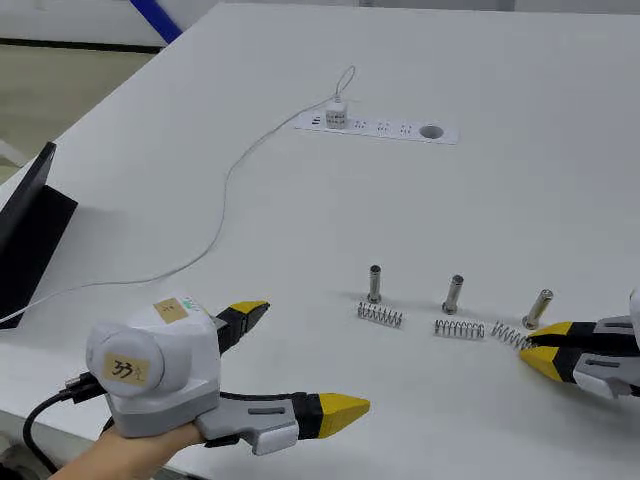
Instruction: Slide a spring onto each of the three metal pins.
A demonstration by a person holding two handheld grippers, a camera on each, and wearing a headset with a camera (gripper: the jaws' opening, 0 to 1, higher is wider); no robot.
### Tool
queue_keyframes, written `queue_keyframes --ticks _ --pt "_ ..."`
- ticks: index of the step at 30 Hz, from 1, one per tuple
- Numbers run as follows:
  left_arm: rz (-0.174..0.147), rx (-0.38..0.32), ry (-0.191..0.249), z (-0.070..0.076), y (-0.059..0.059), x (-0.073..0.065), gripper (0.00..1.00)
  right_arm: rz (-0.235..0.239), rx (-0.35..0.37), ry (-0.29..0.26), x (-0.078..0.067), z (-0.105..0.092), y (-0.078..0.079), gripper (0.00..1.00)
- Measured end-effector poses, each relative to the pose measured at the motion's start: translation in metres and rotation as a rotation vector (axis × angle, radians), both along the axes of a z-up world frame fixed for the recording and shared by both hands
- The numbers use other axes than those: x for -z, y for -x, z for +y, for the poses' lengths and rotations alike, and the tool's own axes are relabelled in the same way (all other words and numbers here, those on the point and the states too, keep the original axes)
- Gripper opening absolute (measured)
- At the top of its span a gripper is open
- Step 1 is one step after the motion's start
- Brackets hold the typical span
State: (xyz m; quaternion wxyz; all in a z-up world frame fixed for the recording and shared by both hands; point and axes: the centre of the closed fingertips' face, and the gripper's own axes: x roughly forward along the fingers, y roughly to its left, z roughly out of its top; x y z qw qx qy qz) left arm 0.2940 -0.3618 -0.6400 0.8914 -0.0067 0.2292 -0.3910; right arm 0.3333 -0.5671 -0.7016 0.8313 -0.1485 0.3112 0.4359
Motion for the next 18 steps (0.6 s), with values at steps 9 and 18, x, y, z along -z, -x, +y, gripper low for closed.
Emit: queue_keyframes --ticks 9,18 --pt "0.014 0.011 -0.024 -0.001 0.002 0.005 1.00 -0.027 0.019 0.017 -0.005 -0.005 0.001 0.10" --pt "-0.016 0.036 -0.013 -0.006 0.004 -0.004 0.98 -0.114 0.049 -0.048 -0.046 -0.012 0.005 0.10"
